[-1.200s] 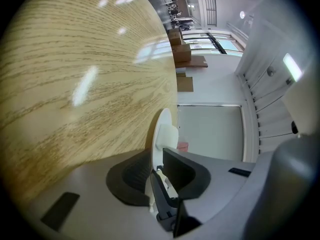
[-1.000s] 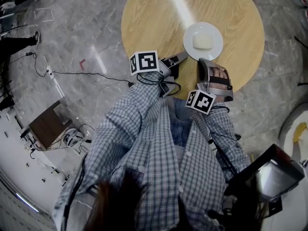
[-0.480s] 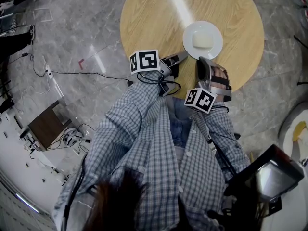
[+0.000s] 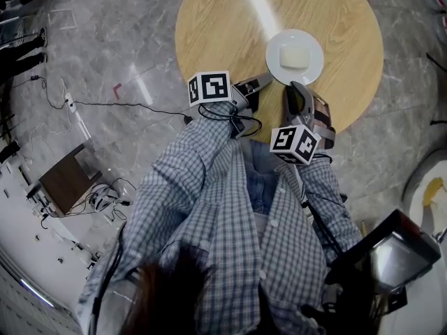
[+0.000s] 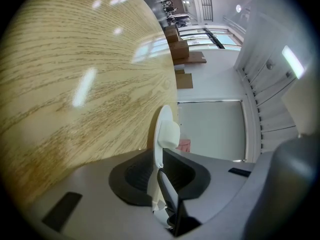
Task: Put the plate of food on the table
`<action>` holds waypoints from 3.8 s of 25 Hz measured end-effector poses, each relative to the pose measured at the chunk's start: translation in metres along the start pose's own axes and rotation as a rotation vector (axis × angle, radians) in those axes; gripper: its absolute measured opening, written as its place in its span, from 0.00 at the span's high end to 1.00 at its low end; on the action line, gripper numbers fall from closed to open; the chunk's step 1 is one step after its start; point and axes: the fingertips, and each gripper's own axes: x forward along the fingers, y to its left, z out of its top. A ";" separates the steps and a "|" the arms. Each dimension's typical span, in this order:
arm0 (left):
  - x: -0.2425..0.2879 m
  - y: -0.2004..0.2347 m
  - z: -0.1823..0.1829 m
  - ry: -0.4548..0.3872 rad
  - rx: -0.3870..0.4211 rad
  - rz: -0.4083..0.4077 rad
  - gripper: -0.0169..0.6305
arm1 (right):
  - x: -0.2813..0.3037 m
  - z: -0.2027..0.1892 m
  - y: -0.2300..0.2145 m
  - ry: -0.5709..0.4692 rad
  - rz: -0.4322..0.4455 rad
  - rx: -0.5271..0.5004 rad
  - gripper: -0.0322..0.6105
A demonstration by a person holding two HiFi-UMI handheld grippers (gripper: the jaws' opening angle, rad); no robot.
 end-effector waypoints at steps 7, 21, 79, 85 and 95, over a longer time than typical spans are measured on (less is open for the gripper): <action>-0.009 -0.005 -0.003 -0.010 0.018 -0.003 0.88 | -0.013 0.004 -0.011 -0.023 -0.023 0.122 0.87; -0.030 -0.068 -0.016 0.015 0.288 -0.044 0.96 | -0.069 0.031 -0.050 -0.134 -0.093 0.290 0.94; -0.079 -0.218 0.005 -0.170 0.719 -0.160 0.96 | -0.174 0.087 -0.156 -0.619 -0.140 0.765 0.94; -0.077 -0.217 0.002 -0.153 0.717 -0.167 0.96 | -0.172 0.085 -0.154 -0.604 -0.136 0.763 0.94; -0.072 -0.216 -0.001 -0.129 0.712 -0.171 0.96 | -0.168 0.080 -0.153 -0.575 -0.133 0.769 0.94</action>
